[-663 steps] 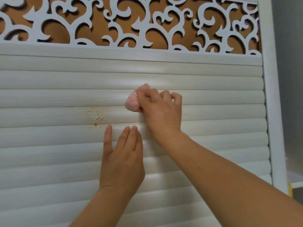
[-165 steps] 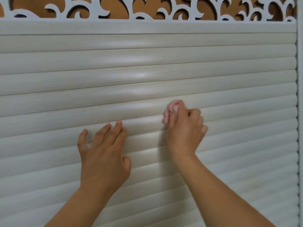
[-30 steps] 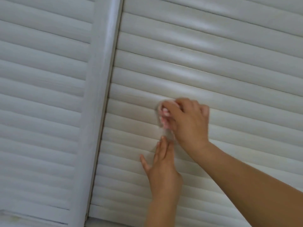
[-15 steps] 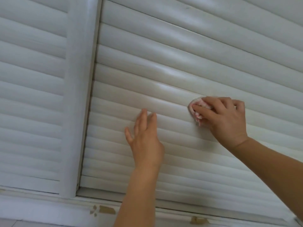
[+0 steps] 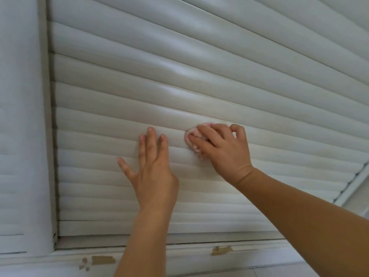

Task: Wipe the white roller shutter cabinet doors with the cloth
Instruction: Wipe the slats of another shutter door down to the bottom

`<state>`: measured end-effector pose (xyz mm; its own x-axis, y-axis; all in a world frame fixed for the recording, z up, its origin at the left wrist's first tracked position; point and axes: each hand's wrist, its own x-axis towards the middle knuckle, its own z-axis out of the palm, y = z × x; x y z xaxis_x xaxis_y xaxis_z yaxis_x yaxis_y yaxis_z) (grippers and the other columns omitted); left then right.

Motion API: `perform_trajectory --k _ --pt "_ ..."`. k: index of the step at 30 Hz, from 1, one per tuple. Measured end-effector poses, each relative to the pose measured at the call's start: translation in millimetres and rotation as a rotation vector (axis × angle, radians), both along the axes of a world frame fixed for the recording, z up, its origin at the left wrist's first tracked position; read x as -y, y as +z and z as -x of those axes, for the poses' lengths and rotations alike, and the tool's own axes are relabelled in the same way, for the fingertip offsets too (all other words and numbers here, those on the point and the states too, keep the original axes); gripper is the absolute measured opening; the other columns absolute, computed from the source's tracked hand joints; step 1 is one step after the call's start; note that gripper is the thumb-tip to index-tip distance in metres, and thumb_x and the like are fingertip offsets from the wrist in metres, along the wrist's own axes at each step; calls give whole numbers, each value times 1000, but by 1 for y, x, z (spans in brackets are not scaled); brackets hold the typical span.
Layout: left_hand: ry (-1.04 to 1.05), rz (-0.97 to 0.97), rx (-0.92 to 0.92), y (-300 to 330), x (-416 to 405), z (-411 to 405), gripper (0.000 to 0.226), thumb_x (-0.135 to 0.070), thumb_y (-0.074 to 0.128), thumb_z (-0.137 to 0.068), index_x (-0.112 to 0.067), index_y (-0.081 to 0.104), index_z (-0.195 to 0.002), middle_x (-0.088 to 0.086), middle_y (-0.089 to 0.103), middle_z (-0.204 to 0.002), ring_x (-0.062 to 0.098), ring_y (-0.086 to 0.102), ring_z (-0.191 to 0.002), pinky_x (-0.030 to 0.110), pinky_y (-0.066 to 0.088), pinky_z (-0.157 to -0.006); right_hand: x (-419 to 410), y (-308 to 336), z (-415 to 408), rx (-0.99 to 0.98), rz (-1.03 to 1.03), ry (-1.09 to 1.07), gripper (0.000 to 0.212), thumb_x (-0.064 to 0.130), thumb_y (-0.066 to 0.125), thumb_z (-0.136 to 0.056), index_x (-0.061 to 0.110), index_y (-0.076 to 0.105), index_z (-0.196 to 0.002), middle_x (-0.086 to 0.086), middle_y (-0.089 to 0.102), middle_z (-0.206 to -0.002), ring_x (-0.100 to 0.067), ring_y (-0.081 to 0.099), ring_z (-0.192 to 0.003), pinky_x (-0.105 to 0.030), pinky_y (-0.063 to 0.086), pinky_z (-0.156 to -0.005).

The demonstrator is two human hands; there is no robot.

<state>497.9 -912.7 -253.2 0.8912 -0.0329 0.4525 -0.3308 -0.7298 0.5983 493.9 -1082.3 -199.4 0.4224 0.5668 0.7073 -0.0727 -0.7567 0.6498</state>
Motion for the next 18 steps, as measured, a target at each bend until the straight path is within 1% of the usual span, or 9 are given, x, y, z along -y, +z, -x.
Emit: perform_trajectory --k 2,5,7,9,10,11,13,15,18 --pt "0 -4 5 -1 -2 -1 91 6 38 -77 -31 -5 -148 -11 -30 -151 8 -24 -139 58 -17 -106 32 -5 19 -50 -100 -115 40 11 75 -71 29 69 -106 -1 65 -114 -25 49 -98 -39 27 -81" --pt "12 25 7 0 1 0 89 6 40 -77 -27 1 -149 -9 -27 -152 9 -21 -140 57 -16 -107 74 -14 50 -134 -387 -309 55 9 87 -58 27 68 -107 -7 65 -113 -32 58 -92 -37 24 -82" --pt "34 113 15 5 8 5 82 6 42 -78 -22 12 -149 -6 -19 -155 9 -15 -142 55 -13 -109 76 -15 61 -117 -543 -308 46 15 80 -65 26 69 -108 -8 64 -114 -35 60 -91 -33 22 -81" --pt "20 154 74 14 21 13 79 7 43 -78 -21 19 -148 -5 -14 -156 9 -11 -143 51 -12 -110 59 -9 60 -48 -657 -187 32 30 56 -81 29 66 -111 -4 63 -116 -27 56 -97 -27 18 -79" --pt "-17 129 107 20 32 19 81 8 43 -77 -23 17 -148 -7 -15 -156 8 -12 -143 49 -12 -111 48 -4 55 -20 -680 -110 33 35 48 -84 31 65 -112 -2 62 -117 -21 52 -99 -24 16 -79" --pt "-69 90 132 23 40 21 84 8 43 -78 -26 13 -149 -9 -17 -155 7 -15 -142 48 -12 -111 32 3 48 -2 -680 -49 32 36 46 -85 33 64 -112 1 61 -116 -16 49 -98 -24 16 -79" --pt "-165 40 145 29 55 24 89 8 41 -79 -29 3 -149 -12 -21 -154 5 -20 -140 47 -11 -112 9 12 33 2 -628 28 28 36 50 -83 37 63 -108 3 62 -113 -13 46 -94 -28 22 -78" --pt "-185 18 109 31 66 23 91 7 40 -80 -31 -10 -147 -14 -23 -153 4 -21 -140 49 -7 -114 4 16 22 -23 -531 -19 28 38 51 -80 38 66 -103 3 64 -109 -16 53 -90 -30 24 -77" --pt "-106 -94 86 27 76 22 90 1 37 -83 -29 -23 -144 -13 -31 -150 7 -24 -139 57 -3 -110 21 14 19 -44 -433 -88 34 38 47 -75 34 71 -100 2 66 -105 -24 61 -83 -30 23 -75"
